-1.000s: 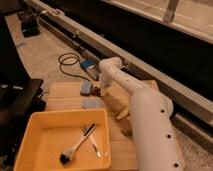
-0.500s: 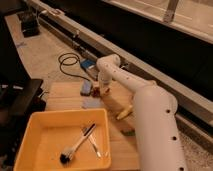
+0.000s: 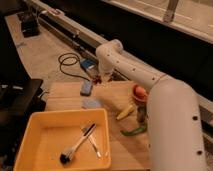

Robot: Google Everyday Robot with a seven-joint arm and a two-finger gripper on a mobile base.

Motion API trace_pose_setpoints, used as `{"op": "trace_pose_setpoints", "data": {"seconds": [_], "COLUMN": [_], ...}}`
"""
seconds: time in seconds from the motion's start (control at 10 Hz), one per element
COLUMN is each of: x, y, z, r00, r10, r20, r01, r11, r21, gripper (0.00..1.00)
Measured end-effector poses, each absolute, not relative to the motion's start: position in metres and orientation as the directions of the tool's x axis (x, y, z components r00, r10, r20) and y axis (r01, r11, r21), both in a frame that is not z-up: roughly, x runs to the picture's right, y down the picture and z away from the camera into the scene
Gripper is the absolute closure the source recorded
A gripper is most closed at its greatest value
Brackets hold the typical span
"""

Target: Place grapes in table surface

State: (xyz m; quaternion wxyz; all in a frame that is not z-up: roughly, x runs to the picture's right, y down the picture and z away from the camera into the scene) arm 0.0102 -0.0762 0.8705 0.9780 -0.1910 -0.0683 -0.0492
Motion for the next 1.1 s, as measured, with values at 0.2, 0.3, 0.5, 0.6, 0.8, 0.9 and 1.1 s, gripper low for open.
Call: {"op": "trace_pose_setpoints", "data": {"seconds": [0.2,0.3,0.5,0.6,0.8,0.9,1.1], "x": [0.029,0.036,0.045,0.046,0.057,0.057,0.062], "y": [-0.097,-0.100,-0.099,-0.093,-0.068,-0.051,-0.023], "z": [0.842,0.836,0.833,0.836,0.855,0.866,0.885], "r00": [0.993,0.995,0.998,0.998,0.999,0.998,0.991], "r10": [-0.071,-0.066,-0.043,-0.030,0.013,0.038,0.102], "r20": [0.089,0.077,0.055,0.055,0.049,0.056,0.081], "r01": [0.096,0.086,0.058,0.047,0.006,-0.012,-0.054], "r11": [0.945,0.948,0.947,0.943,0.928,0.917,0.891], "r21": [-0.312,-0.305,-0.316,-0.330,-0.372,-0.399,-0.451], "gripper": [0.98,0.93,0.70,0.62,0.41,0.36,0.36]}}
